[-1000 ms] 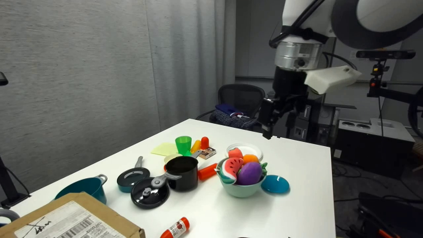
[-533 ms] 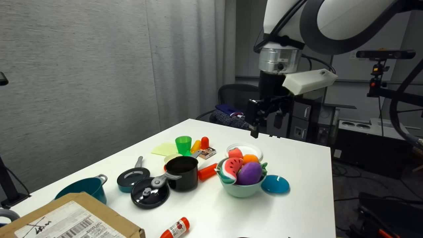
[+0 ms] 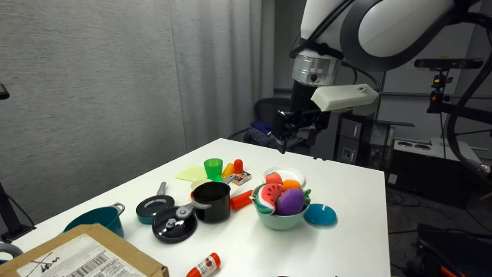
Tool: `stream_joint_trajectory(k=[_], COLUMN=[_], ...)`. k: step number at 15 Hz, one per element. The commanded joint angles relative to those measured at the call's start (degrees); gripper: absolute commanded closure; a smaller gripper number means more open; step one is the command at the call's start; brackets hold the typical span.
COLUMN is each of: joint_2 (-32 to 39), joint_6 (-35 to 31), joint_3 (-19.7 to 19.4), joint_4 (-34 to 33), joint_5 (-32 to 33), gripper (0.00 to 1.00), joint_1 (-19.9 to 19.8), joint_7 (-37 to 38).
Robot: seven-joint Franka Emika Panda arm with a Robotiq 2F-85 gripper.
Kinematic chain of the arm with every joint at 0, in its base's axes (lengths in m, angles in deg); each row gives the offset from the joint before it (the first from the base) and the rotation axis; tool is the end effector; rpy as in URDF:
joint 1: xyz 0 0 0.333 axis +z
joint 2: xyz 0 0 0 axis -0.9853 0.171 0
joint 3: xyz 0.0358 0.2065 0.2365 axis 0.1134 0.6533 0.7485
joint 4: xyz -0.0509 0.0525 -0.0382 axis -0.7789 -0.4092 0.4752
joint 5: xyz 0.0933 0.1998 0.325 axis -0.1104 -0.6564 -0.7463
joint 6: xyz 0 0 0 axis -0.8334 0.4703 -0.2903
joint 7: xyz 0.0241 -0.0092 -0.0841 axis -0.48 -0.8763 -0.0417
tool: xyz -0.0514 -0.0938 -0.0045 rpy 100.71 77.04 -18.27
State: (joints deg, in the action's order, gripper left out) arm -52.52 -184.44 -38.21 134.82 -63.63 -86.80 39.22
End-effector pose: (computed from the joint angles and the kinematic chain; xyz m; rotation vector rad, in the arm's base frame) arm 0.4929 0.0075 0.4239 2.9617 -0.7691 0.3520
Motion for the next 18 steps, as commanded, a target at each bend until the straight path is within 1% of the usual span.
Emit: stream_joint_trajectory(k=[1,3,4,7,9,11,14,15,18], joint_2=[5.15,7.55,8.81,12.92,15.52,18.18,22.37,23.79,27.11], joint_6=[-4.31,-8.15,-9.47,-9.81,-10.37,-10.11,-7.09,-4.34,-1.05], joint_3=[-1.39,-1.63,-1.96,-3.19,-3.67,-4.09,-4.96,-5.38,-6.27], joint_4=[-3.90,-4.63,-5.08,-7.26,-8.57,-10.50,-13.94,-15.30,-18.19], joint_5=[-1.28,0.17,-0.80,-7.27,-13.73,-18.08,-20.29,-19.80,-19.00], gripper=[0.00,0.00,0.00,0.00,0.00,0.00,0.00,0.00,0.00], joint_1=[1.52,1.60,1.92,3.04,3.65,3.97,4.25,4.42,5.12], joint_7=[1.72,2.07,1.51,-0.97,-4.23,-6.45,-6.84,-5.92,-5.37])
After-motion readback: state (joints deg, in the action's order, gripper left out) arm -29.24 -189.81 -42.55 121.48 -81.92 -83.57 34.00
